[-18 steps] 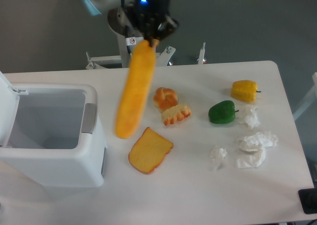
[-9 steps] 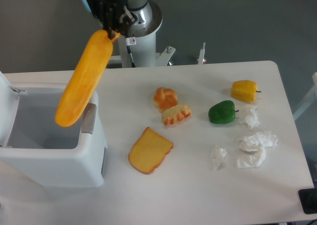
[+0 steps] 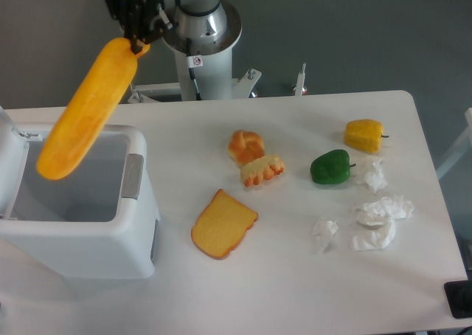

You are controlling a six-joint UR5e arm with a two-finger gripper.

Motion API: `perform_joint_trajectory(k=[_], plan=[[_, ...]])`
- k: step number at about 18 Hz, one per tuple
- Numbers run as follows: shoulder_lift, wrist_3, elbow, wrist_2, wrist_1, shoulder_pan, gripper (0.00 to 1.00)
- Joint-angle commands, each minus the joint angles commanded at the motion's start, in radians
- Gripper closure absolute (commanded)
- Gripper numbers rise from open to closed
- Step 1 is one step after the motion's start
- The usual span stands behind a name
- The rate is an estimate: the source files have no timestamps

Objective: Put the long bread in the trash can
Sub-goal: 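Carry the hanging bread over the white trash can, then lower the hanging bread into the trash can opening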

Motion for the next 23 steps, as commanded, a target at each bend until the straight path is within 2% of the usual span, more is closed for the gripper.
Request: perform_joint_trajectory(k=[9, 13, 15, 17, 18, 23], plan=[[-0.012, -0.003, 0.029, 0.023, -0.006, -0.003, 0.99], [-0.034, -0.012, 0.031, -0.012, -0.037, 0.000, 0.99], [-0.047, -0.047, 0.028, -0.057, -0.028, 0.006, 0.99], [-0.049, -0.051, 0.028, -0.078, 0.046, 0.008, 0.99], [-0.049, -0.057, 0.029, -0.100, 0.064, 0.009, 0.98], [-0.049, -0.071, 0.026, -0.100, 0.081, 0.012, 0.99]])
